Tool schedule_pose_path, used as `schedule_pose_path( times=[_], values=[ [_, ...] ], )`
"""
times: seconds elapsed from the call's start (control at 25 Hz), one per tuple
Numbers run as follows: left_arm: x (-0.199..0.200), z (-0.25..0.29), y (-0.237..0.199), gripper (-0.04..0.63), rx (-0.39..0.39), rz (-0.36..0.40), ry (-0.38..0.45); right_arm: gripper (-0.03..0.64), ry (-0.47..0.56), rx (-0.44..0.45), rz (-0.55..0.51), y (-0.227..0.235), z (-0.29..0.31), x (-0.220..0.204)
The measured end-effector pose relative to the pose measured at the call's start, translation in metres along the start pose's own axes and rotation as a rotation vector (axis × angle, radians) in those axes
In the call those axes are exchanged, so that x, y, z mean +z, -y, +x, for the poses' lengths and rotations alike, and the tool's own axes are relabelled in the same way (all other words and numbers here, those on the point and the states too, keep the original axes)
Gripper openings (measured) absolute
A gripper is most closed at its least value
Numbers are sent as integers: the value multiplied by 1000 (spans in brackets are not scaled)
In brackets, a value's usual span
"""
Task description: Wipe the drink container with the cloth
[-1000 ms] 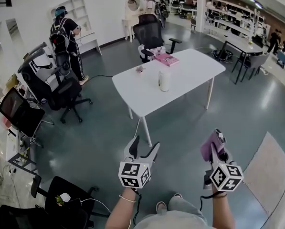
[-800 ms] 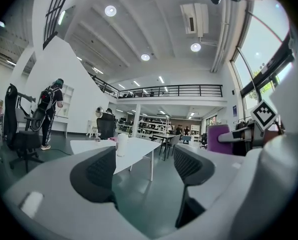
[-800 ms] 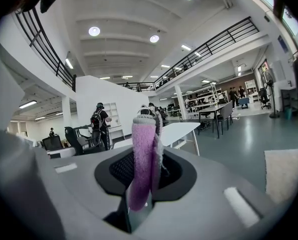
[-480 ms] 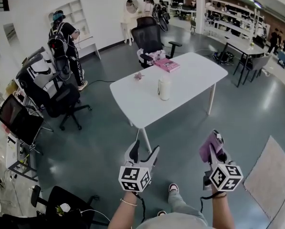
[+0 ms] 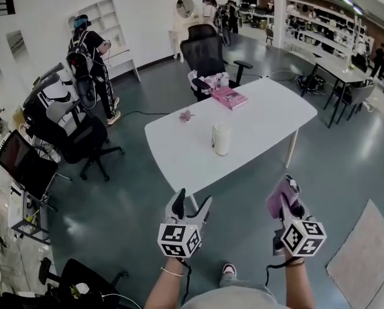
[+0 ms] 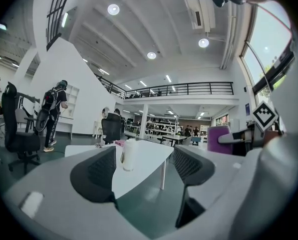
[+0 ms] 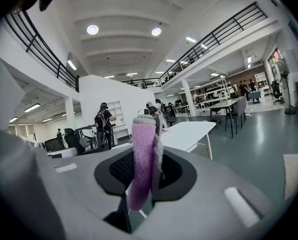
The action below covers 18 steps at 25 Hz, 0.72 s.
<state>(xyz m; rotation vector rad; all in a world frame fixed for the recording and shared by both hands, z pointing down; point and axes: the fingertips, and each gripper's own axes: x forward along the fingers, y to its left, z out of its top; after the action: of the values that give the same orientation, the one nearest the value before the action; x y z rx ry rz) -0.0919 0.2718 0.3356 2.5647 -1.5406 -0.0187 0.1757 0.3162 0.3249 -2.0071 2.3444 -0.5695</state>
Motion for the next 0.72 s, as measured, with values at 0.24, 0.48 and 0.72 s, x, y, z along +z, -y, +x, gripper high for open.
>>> schedule_pose_path(
  times=[0.24, 0.48, 0.72],
  values=[
    [-2, 56, -16, 356, 37, 0, -6, 81, 7, 32, 31, 27, 60, 18],
    [-1, 91, -28, 356, 61, -2, 2, 81, -1, 44, 27, 42, 98, 29],
    [-5, 118, -38, 356, 59, -4, -9, 81, -19, 30, 36, 59, 123, 29]
  ],
)
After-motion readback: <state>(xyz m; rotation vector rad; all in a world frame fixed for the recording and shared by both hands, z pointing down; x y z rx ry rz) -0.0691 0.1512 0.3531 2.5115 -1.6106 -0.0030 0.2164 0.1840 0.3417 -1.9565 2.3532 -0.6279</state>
